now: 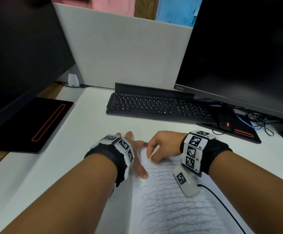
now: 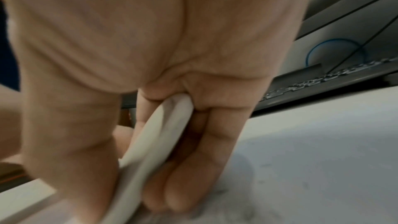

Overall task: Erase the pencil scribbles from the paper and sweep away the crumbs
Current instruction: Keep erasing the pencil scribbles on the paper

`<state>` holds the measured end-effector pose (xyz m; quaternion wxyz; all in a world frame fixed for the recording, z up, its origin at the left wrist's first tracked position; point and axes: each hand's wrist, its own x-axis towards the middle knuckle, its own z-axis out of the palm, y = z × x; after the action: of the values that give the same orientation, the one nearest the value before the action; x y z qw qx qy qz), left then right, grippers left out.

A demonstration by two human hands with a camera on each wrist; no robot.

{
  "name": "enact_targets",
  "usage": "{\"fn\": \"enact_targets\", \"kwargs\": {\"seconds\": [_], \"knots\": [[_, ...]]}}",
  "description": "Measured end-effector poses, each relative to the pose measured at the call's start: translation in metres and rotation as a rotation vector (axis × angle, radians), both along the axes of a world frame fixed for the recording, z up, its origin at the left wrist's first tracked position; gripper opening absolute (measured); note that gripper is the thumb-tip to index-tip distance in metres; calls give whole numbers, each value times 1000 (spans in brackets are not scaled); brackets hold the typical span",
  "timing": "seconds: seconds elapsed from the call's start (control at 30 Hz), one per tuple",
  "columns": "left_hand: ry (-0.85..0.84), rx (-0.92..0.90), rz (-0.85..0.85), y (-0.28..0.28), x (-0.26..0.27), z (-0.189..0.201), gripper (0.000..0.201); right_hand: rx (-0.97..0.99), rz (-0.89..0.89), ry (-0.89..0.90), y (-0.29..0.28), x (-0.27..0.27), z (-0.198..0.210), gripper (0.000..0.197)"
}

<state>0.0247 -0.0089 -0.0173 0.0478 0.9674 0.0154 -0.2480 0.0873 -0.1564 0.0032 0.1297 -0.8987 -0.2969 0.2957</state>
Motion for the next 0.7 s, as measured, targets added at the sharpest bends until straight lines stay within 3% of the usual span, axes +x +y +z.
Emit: {"fn": "enact_targets", "kwargs": {"seconds": [0.1, 0.23, 0.37, 0.47, 0.6, 0.7], "knots": [[2, 6, 8, 1, 0, -2, 100, 64, -70, -82, -3, 5, -1, 10], [5, 10, 4, 1, 1, -2, 100, -6, 15, 3, -3, 0, -1, 10], [-19, 16, 6, 2, -1, -4, 103, 56, -63, -86, -9, 7, 0, 10], [-1, 15, 15, 3, 1, -3, 105, -7, 3, 3, -7, 1, 0, 9], [-21, 23, 14, 2, 1, -7, 106, 39, -48, -80, -8, 4, 1, 9], [-5, 27, 11, 3, 0, -3, 105, 5, -9, -24, -6, 1, 0, 9]]}}
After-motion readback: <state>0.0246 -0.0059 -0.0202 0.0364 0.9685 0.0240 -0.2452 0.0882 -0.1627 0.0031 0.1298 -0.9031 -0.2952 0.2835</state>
